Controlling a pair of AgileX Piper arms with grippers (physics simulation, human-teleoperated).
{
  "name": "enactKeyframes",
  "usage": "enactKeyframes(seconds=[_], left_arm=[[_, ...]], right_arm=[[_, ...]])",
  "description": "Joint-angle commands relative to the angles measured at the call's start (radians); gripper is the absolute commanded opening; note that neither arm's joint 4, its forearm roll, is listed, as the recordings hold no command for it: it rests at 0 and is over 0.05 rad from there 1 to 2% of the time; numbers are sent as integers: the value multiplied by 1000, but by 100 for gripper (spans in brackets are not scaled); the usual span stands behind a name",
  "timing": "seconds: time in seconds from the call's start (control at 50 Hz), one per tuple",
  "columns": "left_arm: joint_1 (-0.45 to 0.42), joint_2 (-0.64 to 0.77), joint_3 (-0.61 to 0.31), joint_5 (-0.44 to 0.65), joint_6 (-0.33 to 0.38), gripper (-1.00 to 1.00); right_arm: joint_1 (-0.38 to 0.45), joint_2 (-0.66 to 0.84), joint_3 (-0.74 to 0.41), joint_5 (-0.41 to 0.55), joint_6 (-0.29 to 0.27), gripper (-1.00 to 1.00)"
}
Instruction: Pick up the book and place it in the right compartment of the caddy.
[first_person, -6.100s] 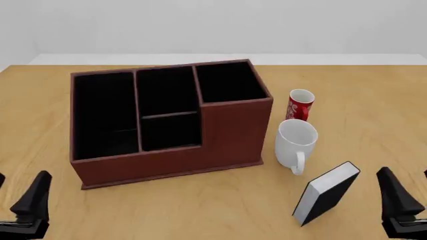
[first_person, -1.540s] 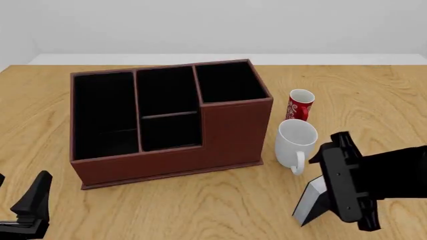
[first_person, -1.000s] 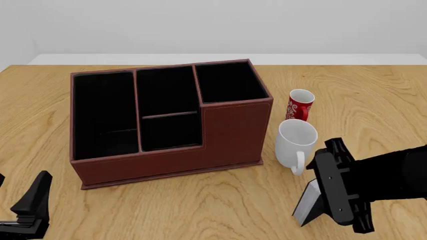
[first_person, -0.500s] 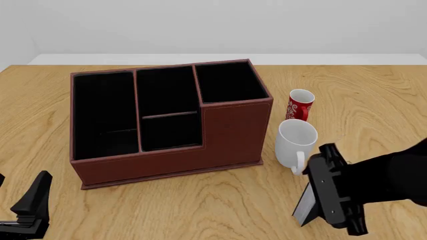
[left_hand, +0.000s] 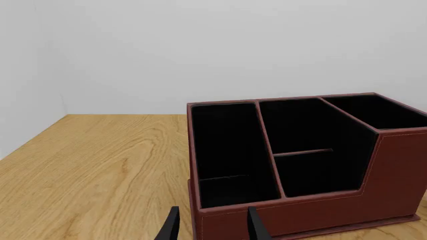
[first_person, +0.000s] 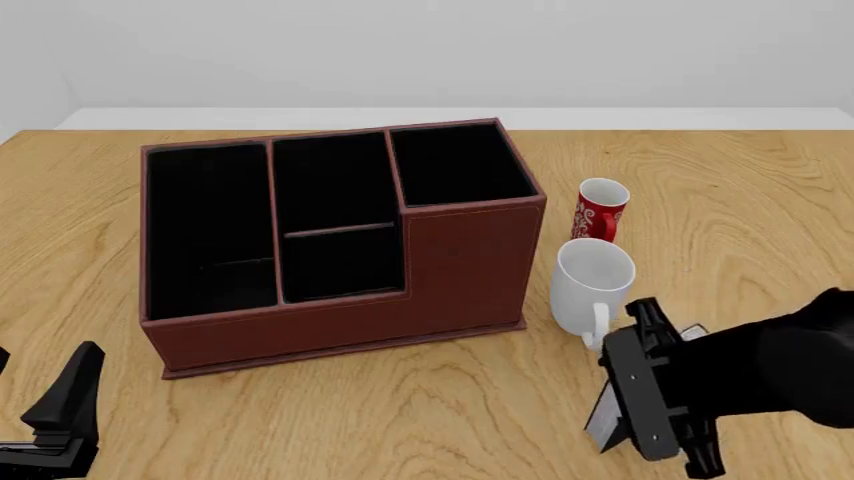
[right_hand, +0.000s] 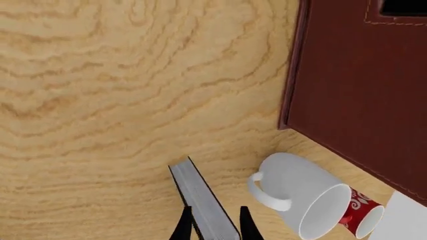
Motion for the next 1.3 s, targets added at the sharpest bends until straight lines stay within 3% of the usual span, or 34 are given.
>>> enactKeyframes(seconds=[0.02,0.04,0.08,0.1,0.12,0.14,0.16,0.24,0.26,0.32,0.58,0.62,0.64,0.66,0.68,0.7,0.74,0.76,0.8,0.82,0.9,0.94,1.06,1.1,1.12,1.26,1.28,1.3], left_arm=[[0,0,0,0,0,100],[0,0,0,0,0,100],[0,0,0,0,0,100],[0,0,0,0,0,100],[0,0,0,0,0,100],[0,0,0,0,0,100],[0,0,0,0,0,100],[0,0,0,0,0,100],[0,0,0,0,0,100],[0,0,0,0,0,100],[0,0,0,0,0,100],[0,0,0,0,0,100],[0,0,0,0,0,100],[0,0,0,0,0,100],[0,0,0,0,0,100],[0,0,0,0,0,100],[0,0,0,0,0,100],[0,0,0,0,0,100],[0,0,0,0,0,100],[0,0,0,0,0,100],[0,0,0,0,0,100],[0,0,0,0,0,100],[0,0,0,0,0,100],[0,0,0,0,0,100],[0,0,0,0,0,100],[0,0,0,0,0,100],[0,0,0,0,0,100],[0,0,0,0,0,100]], right_arm=[[29,15,26,-7,68,-100],[73,7,10,10,122,-100],[84,-2,15,15,134,-100],[72,-13,35,14,113,-100],[117,-32,26,34,154,-100],[117,-33,26,34,154,-100],[164,-48,-1,54,207,-100],[179,-76,-4,74,221,-100],[210,-77,-24,91,268,-100],[191,-98,-10,103,244,-100],[195,-146,-54,174,258,-100],[230,-146,-92,201,313,-100],[230,-146,-93,202,313,-100],[266,-140,-134,212,376,-100],[266,-140,-134,212,376,-100],[320,-129,-188,231,466,-100],[325,-137,-203,237,475,-100],[362,-131,-244,263,544,-100],[340,-144,-251,258,521,-100],[361,-147,-271,272,551,-100],[375,-157,-305,296,579,-100],[359,-165,-309,294,561,-100],[353,-183,-375,337,579,-100],[359,-181,-401,351,597,-100],[385,-172,-447,371,647,-100],[410,-170,-521,414,648,-100],[417,-165,-571,424,658,-100],[455,-148,-655,452,706,-100]])
